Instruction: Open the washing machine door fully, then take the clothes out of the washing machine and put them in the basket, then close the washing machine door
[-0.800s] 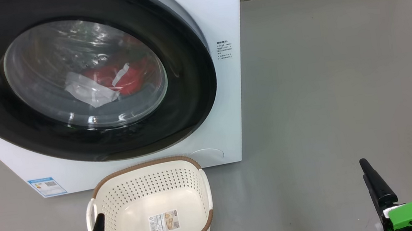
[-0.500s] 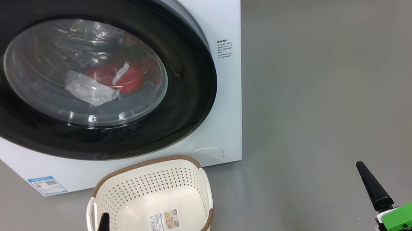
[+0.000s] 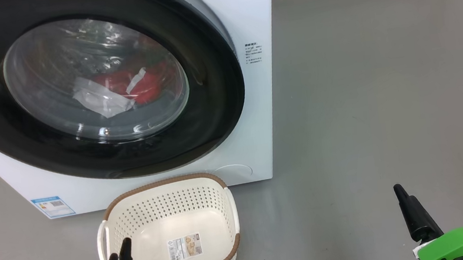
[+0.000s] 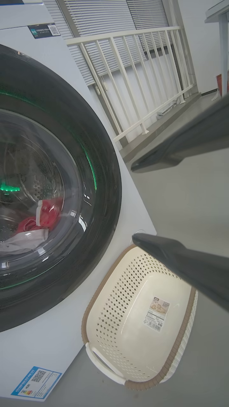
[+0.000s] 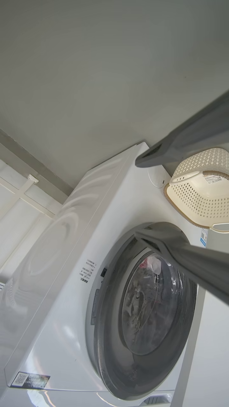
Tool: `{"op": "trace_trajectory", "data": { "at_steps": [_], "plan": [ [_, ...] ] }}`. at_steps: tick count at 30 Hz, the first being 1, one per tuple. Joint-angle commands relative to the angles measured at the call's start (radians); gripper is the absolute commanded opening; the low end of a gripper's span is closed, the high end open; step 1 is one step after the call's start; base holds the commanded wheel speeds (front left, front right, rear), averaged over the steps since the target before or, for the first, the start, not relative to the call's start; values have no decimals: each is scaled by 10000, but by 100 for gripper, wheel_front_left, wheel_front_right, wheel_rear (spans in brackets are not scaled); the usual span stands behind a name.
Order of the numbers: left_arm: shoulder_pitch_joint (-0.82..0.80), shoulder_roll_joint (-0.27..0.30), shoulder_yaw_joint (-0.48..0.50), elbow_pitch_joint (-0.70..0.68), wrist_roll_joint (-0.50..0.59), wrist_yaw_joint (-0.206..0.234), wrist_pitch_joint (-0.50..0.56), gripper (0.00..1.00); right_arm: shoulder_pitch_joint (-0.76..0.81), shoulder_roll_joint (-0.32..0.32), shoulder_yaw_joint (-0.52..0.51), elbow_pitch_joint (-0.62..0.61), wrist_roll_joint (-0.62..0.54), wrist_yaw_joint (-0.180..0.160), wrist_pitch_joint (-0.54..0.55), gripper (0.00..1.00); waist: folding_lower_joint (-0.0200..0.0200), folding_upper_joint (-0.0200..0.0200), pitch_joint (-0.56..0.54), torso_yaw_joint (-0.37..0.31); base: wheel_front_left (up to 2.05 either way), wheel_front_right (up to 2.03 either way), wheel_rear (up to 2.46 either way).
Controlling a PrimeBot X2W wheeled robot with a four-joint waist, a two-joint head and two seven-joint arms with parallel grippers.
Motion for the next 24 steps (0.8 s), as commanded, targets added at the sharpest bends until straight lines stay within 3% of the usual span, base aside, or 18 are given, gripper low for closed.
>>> {"op": "trace_trajectory", "data": {
  "at_steps": [1, 24],
  "plan": [
    [-80, 215, 56, -349, 349, 87, -131, 100, -89, -128, 94, -308, -371, 2, -127, 100, -2, 0, -4, 4, 0, 0, 0],
    [41, 592, -547, -841, 3123, 630, -811, 100, 113, -169, 530, -484, -2989, 2, -803, 100, -2, 0, 60, 64, 0, 0, 0]
  ]
}}
